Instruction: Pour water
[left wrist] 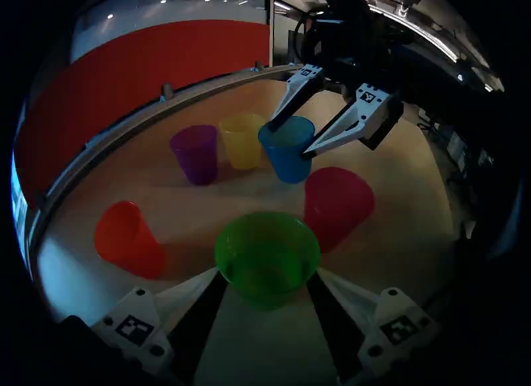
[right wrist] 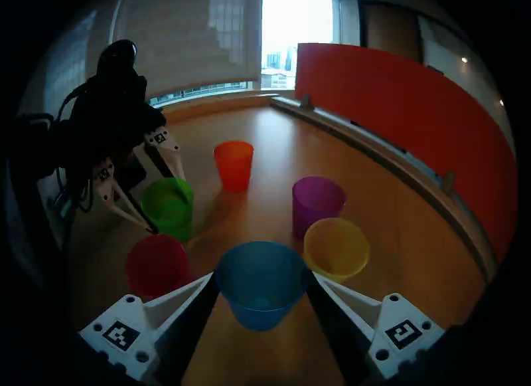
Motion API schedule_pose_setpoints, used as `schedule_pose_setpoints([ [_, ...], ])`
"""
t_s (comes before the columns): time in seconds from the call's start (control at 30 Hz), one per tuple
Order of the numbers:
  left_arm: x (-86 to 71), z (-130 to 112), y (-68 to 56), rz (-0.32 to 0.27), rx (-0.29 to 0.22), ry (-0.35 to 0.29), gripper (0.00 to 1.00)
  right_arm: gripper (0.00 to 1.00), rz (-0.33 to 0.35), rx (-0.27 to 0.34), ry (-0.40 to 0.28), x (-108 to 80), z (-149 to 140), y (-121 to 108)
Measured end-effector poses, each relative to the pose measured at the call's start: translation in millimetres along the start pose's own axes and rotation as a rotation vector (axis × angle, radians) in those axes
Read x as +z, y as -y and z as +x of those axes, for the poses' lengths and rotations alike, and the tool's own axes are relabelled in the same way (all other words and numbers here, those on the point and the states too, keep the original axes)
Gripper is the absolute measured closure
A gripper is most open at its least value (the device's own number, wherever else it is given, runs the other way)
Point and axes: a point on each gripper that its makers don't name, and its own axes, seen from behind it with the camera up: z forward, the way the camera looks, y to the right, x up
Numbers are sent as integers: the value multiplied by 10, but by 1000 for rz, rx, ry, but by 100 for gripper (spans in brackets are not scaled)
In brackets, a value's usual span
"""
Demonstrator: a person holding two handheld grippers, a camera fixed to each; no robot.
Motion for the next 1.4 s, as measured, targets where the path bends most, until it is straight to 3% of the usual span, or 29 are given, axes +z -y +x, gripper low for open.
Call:
schedule_pose_setpoints([
  [1.0, -11, -81, 9, 8, -13, -8, 18, 6, 5, 5, 8, 74, -57, 31],
  [1.4, -14, -99, -13, 3, -15, -1, 12, 6, 6, 13, 12, 60, -104, 46],
])
